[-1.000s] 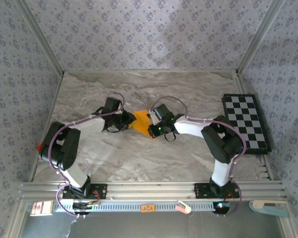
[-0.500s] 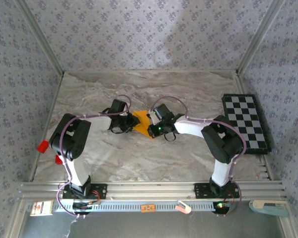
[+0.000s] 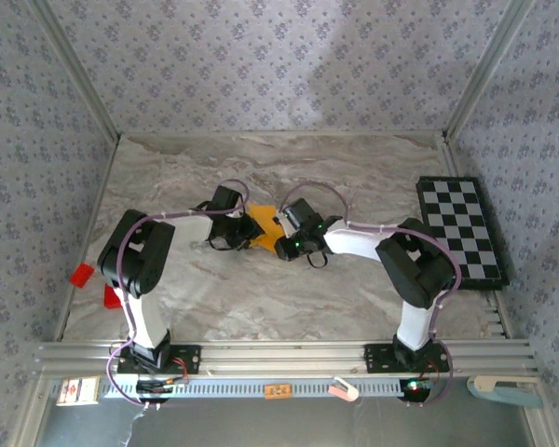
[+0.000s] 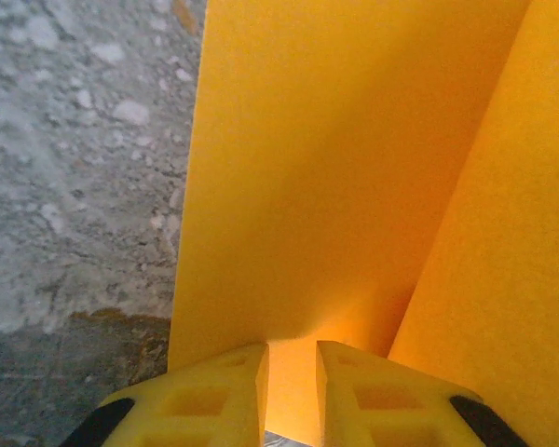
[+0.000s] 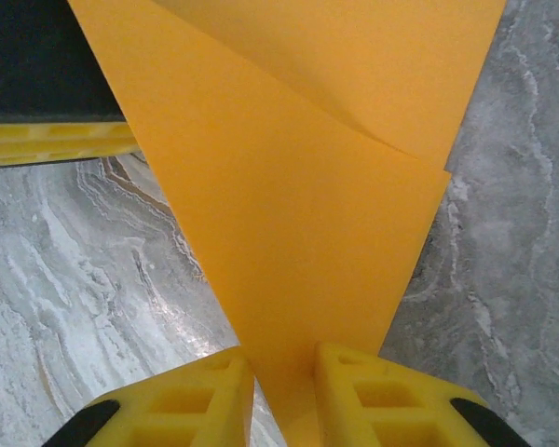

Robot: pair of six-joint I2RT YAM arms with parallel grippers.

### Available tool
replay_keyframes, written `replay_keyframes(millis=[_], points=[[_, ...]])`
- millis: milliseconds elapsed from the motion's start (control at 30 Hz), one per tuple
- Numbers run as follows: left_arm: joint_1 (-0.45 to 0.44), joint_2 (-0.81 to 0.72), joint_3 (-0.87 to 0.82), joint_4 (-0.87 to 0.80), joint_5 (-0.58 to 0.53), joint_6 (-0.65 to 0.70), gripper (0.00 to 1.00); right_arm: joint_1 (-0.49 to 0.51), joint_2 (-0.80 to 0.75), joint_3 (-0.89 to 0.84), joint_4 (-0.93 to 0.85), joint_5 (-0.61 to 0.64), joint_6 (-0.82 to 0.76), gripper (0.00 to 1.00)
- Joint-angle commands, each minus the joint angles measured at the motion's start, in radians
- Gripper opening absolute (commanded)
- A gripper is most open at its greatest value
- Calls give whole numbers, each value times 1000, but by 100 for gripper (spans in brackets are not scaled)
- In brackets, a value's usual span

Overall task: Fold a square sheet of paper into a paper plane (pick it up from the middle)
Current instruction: Fourth fold the wing at the center of the table.

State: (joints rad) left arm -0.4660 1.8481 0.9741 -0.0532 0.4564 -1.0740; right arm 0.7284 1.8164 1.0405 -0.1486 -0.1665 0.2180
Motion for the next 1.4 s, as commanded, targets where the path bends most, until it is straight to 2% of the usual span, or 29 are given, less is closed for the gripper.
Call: replay_keyframes(millis=[0, 267, 467, 733, 933, 1033, 1367], points=[[-6, 30, 18, -68, -12, 8, 22, 13, 14, 35, -34, 70, -24, 27], [-8, 38, 25, -104, -22, 13, 22, 44, 12, 44, -44, 160, -45, 32], [-9, 40, 28, -115, -25, 13, 22, 65, 17, 50, -47, 196, -58, 39], [-10, 39, 29, -116, -22, 11, 22, 82, 37, 61, -49, 226, -63, 41], [-10, 37, 27, -119, -21, 8, 22, 87, 50, 65, -47, 267, -59, 36], [-10, 36, 27, -119, -21, 7, 22, 88, 48, 62, -42, 271, -58, 29], [-10, 33, 26, -123, -24, 6, 22, 83, 42, 52, -39, 228, -61, 18]])
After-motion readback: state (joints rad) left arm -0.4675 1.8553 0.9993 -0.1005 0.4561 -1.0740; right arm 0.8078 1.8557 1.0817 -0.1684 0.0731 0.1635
